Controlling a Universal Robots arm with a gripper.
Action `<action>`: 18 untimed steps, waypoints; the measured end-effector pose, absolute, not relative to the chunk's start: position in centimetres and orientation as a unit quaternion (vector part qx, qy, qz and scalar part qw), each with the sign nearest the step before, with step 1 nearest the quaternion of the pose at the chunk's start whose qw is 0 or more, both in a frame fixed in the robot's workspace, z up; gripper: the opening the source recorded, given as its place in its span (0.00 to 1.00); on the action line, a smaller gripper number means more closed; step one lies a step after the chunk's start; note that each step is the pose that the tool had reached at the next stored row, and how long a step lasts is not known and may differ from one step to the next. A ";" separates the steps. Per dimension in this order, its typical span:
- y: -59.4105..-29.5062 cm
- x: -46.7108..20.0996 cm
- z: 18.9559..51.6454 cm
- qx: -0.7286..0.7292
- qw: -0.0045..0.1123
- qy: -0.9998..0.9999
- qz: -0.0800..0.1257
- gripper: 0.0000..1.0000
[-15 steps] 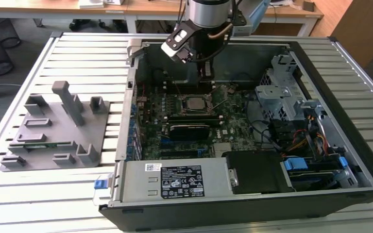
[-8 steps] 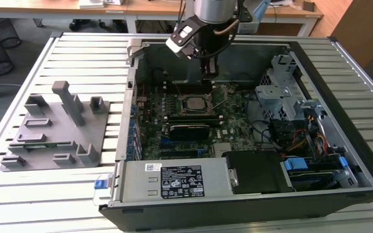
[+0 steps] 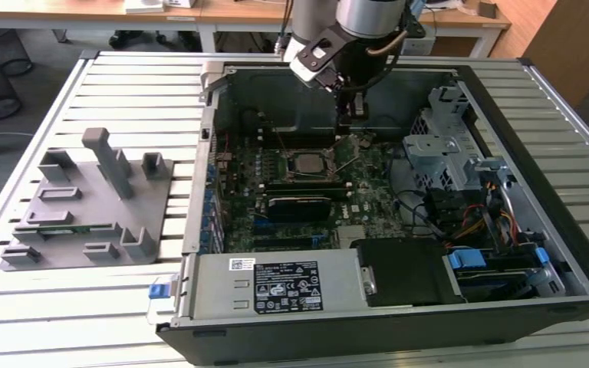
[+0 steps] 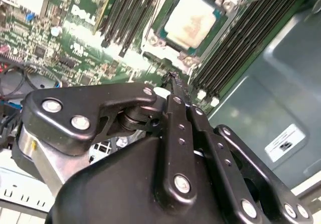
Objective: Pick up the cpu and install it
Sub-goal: 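Close the cpu cover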
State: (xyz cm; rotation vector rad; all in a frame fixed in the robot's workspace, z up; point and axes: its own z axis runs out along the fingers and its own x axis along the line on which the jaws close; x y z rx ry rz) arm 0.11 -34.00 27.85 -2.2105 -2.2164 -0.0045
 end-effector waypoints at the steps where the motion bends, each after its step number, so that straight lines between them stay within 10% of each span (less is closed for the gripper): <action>1: -34.0 0.3 27.8 -0.706 0.006 -0.708 -0.001 0.11; 18: -33.9 5.3 26.3 -0.706 0.007 -0.708 0.000 0.11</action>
